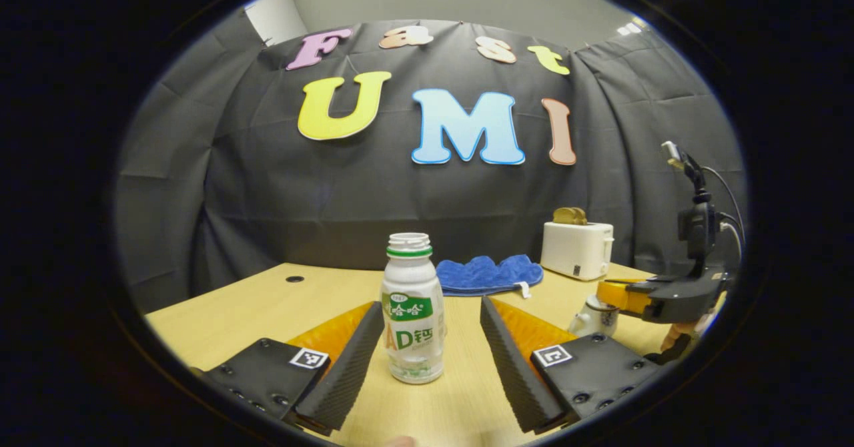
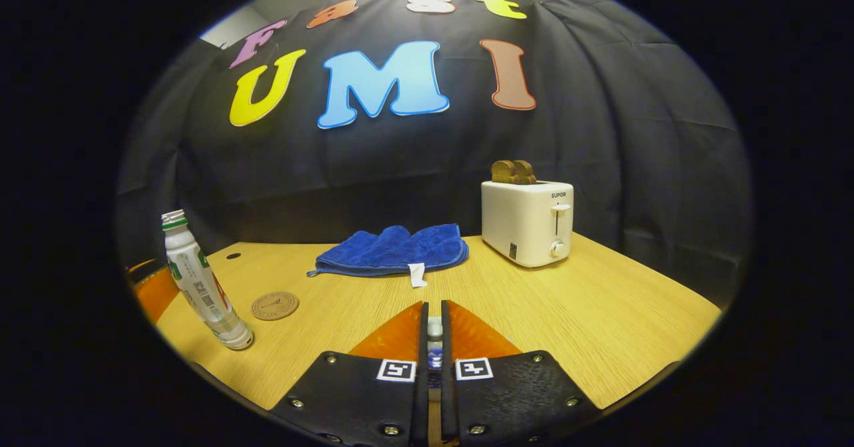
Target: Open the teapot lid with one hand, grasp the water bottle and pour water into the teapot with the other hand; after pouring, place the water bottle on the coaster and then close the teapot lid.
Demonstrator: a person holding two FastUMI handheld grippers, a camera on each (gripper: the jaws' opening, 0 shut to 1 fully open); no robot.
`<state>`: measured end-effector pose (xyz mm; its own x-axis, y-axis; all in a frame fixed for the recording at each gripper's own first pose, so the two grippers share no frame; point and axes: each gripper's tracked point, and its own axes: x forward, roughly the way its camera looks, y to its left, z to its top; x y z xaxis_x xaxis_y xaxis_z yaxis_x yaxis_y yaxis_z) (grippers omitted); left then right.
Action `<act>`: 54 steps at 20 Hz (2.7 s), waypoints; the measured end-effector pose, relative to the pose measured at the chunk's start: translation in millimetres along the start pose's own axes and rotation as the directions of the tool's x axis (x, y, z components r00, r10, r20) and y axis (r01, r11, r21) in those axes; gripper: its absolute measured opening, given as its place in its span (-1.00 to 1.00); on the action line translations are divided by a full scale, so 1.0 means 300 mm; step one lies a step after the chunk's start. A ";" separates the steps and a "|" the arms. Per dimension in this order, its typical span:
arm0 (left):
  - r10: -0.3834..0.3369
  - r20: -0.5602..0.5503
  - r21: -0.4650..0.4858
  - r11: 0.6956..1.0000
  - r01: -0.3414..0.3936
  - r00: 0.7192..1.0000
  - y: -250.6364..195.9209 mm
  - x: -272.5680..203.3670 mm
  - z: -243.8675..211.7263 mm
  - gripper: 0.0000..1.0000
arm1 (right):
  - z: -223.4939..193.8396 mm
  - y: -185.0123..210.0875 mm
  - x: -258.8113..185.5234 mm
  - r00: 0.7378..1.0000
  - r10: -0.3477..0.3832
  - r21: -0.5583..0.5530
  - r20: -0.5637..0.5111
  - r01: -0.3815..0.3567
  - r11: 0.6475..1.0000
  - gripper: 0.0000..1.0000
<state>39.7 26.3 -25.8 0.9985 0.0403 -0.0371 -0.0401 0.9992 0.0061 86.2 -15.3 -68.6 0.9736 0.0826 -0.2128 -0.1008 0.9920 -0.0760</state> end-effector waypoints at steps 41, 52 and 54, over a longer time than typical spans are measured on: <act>0.024 -0.008 0.592 0.806 -0.015 1.000 -0.060 0.205 -0.015 0.55 | 0.115 -0.196 -0.094 0.976 -0.144 0.086 0.163 0.131 0.988 -0.86; -0.018 -0.020 0.852 0.523 0.027 1.000 -0.196 0.291 -0.010 0.70 | 0.064 -0.326 -0.164 0.968 -0.191 0.103 0.162 0.176 0.979 -0.86; -0.028 -0.013 0.893 0.448 0.025 1.000 -0.230 0.312 -0.003 0.67 | 0.059 -0.338 -0.175 0.968 -0.192 0.117 0.162 0.175 0.978 -0.86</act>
<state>136.0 -38.9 -30.6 0.9986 0.0120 -0.0506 0.0400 0.4450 0.8947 49.0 -118.7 -32.4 0.9949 -0.0953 -0.0331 0.0954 0.9954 0.0029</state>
